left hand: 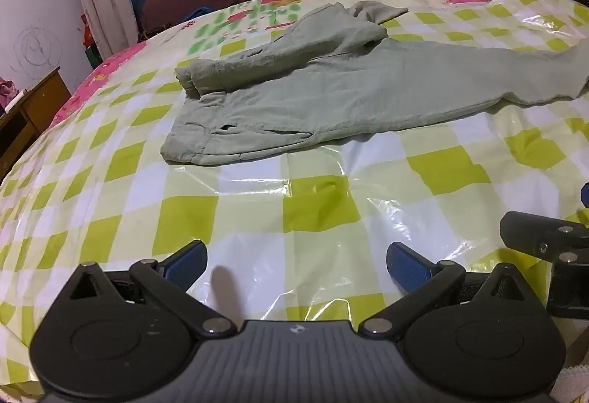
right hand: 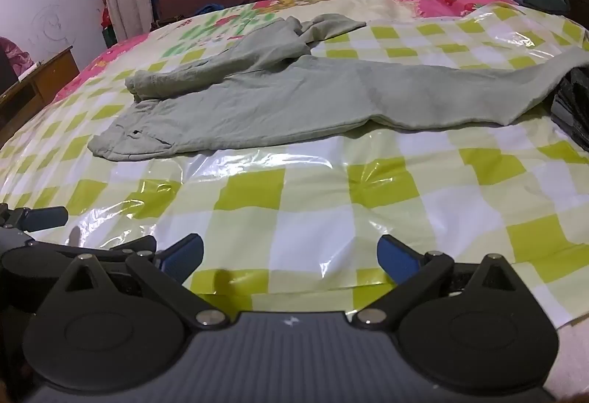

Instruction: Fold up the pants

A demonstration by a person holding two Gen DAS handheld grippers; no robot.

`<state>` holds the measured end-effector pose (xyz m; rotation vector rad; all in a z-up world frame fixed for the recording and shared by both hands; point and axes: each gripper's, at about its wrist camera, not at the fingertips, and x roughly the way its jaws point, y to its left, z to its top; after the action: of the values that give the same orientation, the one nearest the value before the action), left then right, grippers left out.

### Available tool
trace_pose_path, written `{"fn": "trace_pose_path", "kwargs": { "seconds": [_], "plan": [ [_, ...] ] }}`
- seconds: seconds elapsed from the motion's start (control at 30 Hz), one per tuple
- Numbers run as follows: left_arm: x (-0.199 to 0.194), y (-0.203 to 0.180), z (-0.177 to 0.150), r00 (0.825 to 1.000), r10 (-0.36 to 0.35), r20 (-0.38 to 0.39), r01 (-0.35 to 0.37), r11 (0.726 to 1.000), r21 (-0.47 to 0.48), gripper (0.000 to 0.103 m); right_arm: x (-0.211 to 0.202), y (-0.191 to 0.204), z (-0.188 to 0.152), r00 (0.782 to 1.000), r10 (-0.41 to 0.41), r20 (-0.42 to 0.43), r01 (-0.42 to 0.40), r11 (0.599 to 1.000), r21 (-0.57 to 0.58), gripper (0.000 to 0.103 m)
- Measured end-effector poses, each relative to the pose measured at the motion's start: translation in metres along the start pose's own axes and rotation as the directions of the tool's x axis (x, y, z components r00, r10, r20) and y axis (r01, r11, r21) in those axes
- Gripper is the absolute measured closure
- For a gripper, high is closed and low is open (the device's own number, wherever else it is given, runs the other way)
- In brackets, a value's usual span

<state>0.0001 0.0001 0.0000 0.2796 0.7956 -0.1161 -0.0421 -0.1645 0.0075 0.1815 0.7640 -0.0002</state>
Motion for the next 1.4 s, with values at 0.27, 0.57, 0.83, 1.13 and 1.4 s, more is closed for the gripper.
{"fn": "trace_pose_path", "kwargs": {
  "seconds": [0.27,0.57,0.83,1.13,1.4],
  "plan": [
    [-0.002,-0.001,0.001,1.0,0.0,0.005,0.0,1.0,0.003,0.0,0.001,0.002,-0.001,1.0,-0.002,-0.003,0.002,1.0,-0.006,0.003],
    [0.0,0.0,0.001,1.0,-0.012,-0.005,0.012,1.0,-0.006,0.0,0.002,0.003,-0.003,1.0,-0.001,-0.008,0.001,1.0,-0.012,0.003],
    [0.001,0.001,0.001,1.0,-0.017,-0.002,0.017,1.0,-0.012,0.0,0.005,0.003,-0.002,1.0,-0.01,-0.016,0.01,1.0,-0.015,0.003],
    [0.001,0.002,0.001,1.0,-0.029,-0.004,0.029,0.999,-0.021,0.0,0.007,0.001,-0.002,0.999,-0.03,-0.029,0.03,0.999,-0.011,0.003],
    [-0.002,0.003,0.001,0.999,-0.044,0.004,0.045,0.999,-0.027,0.0,0.012,-0.002,-0.003,0.995,-0.087,-0.05,0.087,0.996,-0.006,0.003]
  ]
}}
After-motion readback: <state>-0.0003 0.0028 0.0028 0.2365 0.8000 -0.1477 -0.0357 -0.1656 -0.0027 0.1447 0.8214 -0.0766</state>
